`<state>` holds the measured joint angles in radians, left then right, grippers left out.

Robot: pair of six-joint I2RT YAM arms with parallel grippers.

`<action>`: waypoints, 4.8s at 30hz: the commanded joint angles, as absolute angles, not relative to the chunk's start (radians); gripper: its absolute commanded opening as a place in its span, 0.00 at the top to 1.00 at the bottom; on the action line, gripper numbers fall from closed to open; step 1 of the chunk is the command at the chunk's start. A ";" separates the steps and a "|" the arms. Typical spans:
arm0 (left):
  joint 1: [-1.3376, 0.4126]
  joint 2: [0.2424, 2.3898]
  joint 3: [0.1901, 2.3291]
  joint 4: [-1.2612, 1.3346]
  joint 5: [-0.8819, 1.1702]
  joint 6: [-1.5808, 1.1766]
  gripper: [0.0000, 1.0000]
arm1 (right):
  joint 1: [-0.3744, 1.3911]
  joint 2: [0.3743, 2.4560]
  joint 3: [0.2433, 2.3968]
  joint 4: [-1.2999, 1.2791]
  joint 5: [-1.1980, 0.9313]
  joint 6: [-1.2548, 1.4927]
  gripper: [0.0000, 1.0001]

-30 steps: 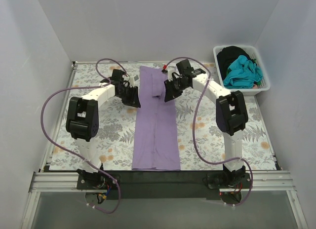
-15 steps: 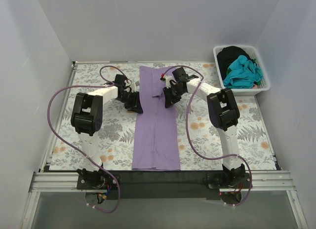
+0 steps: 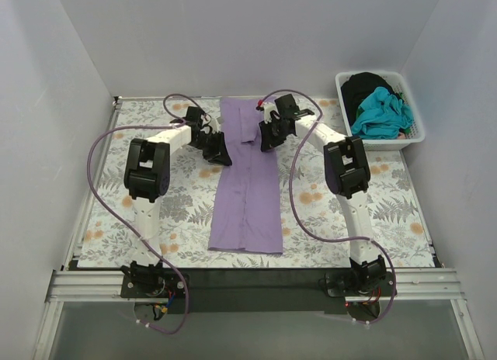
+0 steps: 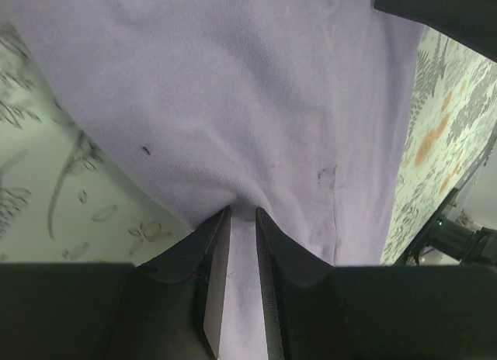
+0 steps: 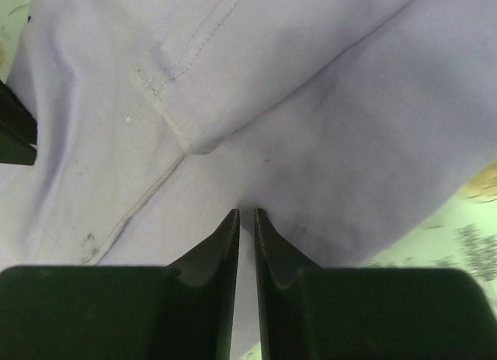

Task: Fold and stack the t-shirts
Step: Fold the tshirt

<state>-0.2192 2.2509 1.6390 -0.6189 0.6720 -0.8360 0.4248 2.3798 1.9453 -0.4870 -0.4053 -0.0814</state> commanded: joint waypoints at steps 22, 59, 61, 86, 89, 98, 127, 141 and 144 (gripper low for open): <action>-0.118 1.735 1.589 -0.678 0.817 -0.530 0.30 | 0.501 1.803 1.802 -0.567 -0.448 -0.334 0.21; -0.489 0.983 0.468 -0.655 0.592 0.463 0.42 | 1.224 1.419 0.707 -0.222 -0.071 -0.558 0.52; -0.495 0.995 0.472 -0.640 0.592 0.453 0.42 | 1.235 1.422 0.690 -0.213 -0.069 -0.552 0.52; -0.583 1.082 0.428 -0.564 0.456 0.419 0.90 | 1.238 1.419 0.656 -0.230 0.008 -0.532 0.99; -0.583 1.068 0.434 -0.575 0.451 0.400 1.00 | 1.238 1.387 0.666 -0.245 0.008 -0.534 0.99; -0.581 0.963 0.482 -0.629 0.482 0.370 1.00 | 1.238 1.325 0.692 -0.284 -0.046 -0.532 0.99; -0.581 0.985 0.483 -0.630 0.480 0.331 1.00 | 1.184 1.471 0.637 -0.172 -0.086 -0.548 0.46; -0.581 0.991 0.472 -0.623 0.488 0.324 1.00 | 1.114 1.411 0.666 -0.294 -0.179 -0.554 0.35; -0.583 0.991 0.468 -0.615 0.492 0.324 1.00 | 1.114 1.371 0.698 -0.316 -0.164 -0.558 0.34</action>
<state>-0.5781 0.9997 0.4595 -0.6056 0.4603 0.3321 1.1126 1.4090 0.6785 -0.2199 -0.1814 -0.5518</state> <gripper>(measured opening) 0.025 0.656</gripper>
